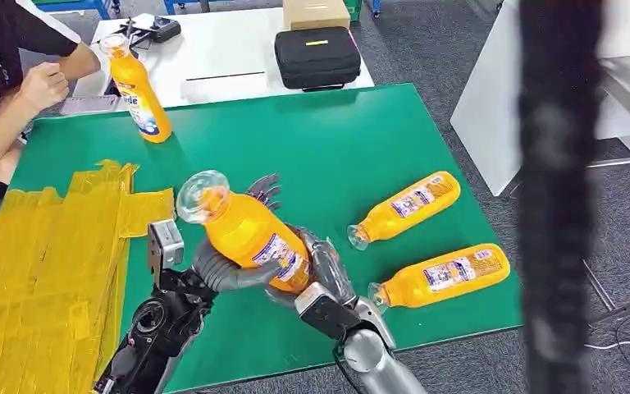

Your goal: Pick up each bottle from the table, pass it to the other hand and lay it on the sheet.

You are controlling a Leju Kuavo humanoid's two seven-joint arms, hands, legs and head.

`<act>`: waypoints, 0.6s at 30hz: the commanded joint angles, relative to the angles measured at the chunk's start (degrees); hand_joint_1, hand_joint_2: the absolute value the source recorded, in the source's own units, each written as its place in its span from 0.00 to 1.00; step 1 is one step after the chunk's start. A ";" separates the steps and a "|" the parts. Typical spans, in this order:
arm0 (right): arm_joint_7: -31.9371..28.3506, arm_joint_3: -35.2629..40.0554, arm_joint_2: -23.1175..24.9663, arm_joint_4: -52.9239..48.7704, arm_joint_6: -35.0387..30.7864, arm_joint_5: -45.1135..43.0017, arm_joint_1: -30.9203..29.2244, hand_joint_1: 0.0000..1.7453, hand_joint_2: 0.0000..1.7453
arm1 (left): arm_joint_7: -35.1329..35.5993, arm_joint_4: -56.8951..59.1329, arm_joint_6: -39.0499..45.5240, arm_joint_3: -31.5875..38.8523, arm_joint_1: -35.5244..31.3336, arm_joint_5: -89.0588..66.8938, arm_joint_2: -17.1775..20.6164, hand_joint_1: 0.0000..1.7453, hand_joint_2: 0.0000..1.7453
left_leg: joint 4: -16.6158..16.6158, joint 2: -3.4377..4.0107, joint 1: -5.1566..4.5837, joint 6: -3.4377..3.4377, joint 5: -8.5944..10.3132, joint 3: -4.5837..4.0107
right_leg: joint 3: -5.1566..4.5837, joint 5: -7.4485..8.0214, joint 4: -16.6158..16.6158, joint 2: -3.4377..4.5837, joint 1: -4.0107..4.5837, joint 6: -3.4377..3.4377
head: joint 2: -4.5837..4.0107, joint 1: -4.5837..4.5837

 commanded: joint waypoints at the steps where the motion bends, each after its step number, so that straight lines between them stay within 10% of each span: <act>1: 0.44 5.96 -1.96 2.79 3.04 0.90 -2.22 1.00 1.00 | 0.49 8.08 1.10 -0.79 -4.57 1.12 -0.09 0.00 1.00 | 0.01 -0.08 0.05 -0.20 -0.13 0.36 | 0.41 -0.17 0.00 -0.23 0.06 0.00 | 0.00 0.02; 4: 0.62 6.63 -1.96 3.65 2.59 0.72 -2.73 1.00 1.00 | 0.45 8.16 1.84 0.38 -4.19 1.42 -0.76 0.03 1.00 | -0.02 0.02 0.04 -0.13 -0.06 0.19 | 0.21 -0.06 -0.04 -0.06 0.04 0.00 | 0.00 0.02; 5: 0.74 6.69 -1.97 4.04 2.26 0.61 -2.88 1.00 1.00 | 0.39 7.95 2.05 0.84 -3.93 1.61 -1.01 0.78 1.00 | 0.01 0.03 0.05 -0.19 -0.14 0.34 | 0.37 -0.14 -0.01 -0.10 0.06 -0.01 | 0.00 0.00; 6: 0.82 6.78 -2.01 4.41 1.88 0.36 -2.98 1.00 1.00 | 0.35 7.82 2.15 1.29 -3.69 1.87 -1.18 1.00 1.00 | -0.01 0.00 0.04 -0.13 -0.07 0.21 | 0.23 -0.08 -0.03 -0.09 0.04 0.00 | 0.00 0.02; 18: 0.79 6.31 -1.38 5.32 0.91 0.33 -1.72 1.00 1.00 | -1.82 4.55 3.65 5.70 1.45 5.13 0.27 1.00 1.00 | -0.04 0.07 0.03 -0.13 -0.07 0.16 | 0.16 -0.06 -0.04 -0.01 0.03 -0.02 | 0.00 0.02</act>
